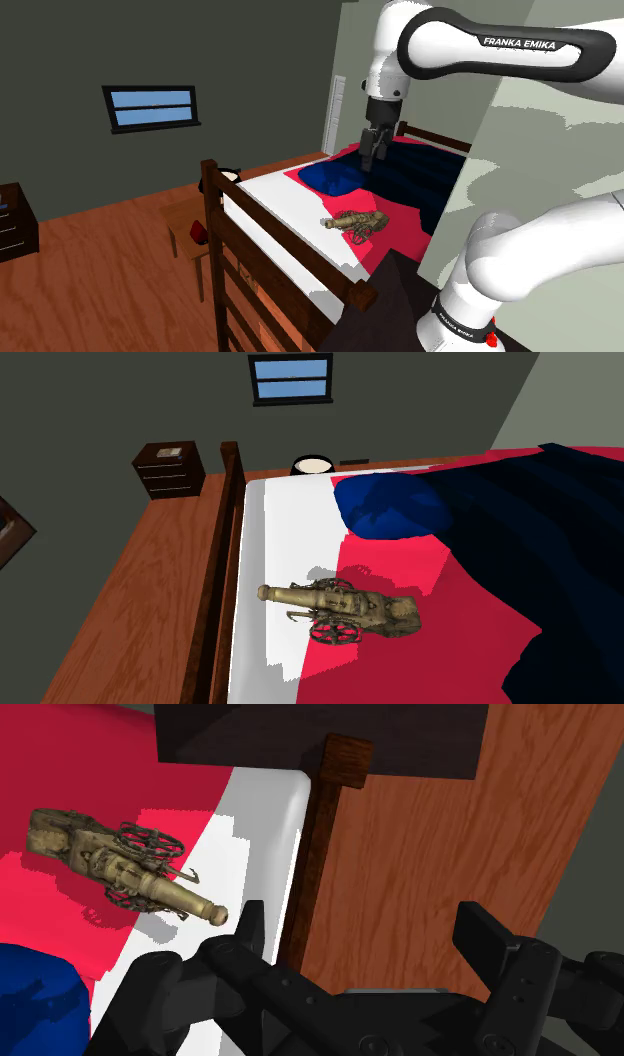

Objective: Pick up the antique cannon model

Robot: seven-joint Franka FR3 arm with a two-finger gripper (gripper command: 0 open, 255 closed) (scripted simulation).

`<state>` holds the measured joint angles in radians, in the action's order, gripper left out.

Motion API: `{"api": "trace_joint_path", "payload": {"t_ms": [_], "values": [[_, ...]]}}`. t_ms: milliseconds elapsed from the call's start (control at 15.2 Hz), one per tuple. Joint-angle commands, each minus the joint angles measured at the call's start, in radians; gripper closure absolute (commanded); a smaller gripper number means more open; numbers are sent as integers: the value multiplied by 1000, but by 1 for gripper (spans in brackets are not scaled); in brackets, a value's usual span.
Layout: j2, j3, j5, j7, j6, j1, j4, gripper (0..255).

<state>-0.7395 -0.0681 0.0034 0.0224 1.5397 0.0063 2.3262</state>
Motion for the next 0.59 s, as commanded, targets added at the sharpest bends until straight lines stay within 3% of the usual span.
{"api": "trace_joint_path", "payload": {"t_ms": [0,528], "values": [[0,0,0,0,0,0,0,0],[-16,179,-108,-344,243,22,223,0]]}}
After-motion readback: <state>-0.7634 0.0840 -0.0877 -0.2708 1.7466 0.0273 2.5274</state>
